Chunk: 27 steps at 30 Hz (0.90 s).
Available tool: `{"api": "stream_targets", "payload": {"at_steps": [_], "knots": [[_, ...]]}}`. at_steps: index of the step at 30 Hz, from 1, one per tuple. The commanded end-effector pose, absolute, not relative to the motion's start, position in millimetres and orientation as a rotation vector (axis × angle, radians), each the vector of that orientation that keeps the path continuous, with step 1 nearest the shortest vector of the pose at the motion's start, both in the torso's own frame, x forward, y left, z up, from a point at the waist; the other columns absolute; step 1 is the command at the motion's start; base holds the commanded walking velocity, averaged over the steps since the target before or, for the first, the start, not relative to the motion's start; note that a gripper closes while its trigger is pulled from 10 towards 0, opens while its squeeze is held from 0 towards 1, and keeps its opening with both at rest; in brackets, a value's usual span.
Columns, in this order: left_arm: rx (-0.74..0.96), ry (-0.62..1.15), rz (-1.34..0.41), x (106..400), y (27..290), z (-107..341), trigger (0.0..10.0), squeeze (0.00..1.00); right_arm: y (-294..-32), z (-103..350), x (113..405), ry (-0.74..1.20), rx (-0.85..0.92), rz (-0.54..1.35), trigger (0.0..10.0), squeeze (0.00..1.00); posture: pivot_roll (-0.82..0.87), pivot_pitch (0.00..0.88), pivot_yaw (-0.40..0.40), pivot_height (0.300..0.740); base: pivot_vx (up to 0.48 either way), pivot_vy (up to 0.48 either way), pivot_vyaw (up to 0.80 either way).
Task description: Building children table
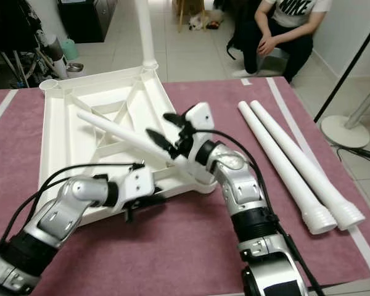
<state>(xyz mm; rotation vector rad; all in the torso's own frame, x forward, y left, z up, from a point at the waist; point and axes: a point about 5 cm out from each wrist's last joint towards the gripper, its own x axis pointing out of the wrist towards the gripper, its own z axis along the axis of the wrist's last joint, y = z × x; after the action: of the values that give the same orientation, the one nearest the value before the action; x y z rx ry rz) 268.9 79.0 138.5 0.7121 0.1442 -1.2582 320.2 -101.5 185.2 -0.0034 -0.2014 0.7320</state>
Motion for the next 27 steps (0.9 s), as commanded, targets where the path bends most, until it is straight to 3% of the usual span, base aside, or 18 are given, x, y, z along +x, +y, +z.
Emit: {"api": "stream_targets", "payload": {"at_steps": [1, 6, 10, 11, 17, 27], "knots": [[0.728, 0.062, -0.974, 278.8, 89.2, 139.7, 10.0, 1.00, -103.9, 183.8, 317.7, -0.210, 0.007, 0.705, 10.0, 0.00, 0.02, 0.000, 0.092, 0.740, 0.000, 0.000, 0.00], [0.733, 0.075, -1.043, 270.9, 97.5, 141.9, 10.0, 1.00, -108.8, 177.8, 314.3, -0.194, -0.006, 0.695, 10.0, 0.00, 0.02, 0.000, 0.097, 0.740, 0.000, 0.000, 0.00], [0.602, 0.070, -0.998, 273.0, 99.6, 152.1, 10.0, 1.00, -114.9, 179.1, 320.1, -0.184, -0.019, 0.655, 10.0, 0.00, 0.03, 0.000, 0.087, 0.740, 0.000, 0.000, 0.00], [0.508, 0.042, -0.941, 275.8, 98.4, 161.5, 10.0, 0.00, -115.9, 179.9, 325.2, -0.149, -0.075, 0.673, 10.0, 0.00, 0.04, 0.000, 0.078, 0.740, 0.000, 0.000, 0.00], [0.439, -0.003, -0.850, 277.8, 96.1, 169.8, 10.0, 0.00, -118.1, 177.2, 349.5, 0.057, -0.182, 0.752, 10.0, 0.00, 0.05, 0.000, 0.064, 0.740, 0.000, 0.000, 0.00], [0.445, -0.022, -0.833, 273.9, 93.5, 180.1, 10.0, 0.00, -104.8, 206.3, 380.1, 0.178, -0.269, 0.890, 10.0, 0.00, 0.08, 0.000, 0.024, 0.740, 0.000, 0.000, 0.00]]}}
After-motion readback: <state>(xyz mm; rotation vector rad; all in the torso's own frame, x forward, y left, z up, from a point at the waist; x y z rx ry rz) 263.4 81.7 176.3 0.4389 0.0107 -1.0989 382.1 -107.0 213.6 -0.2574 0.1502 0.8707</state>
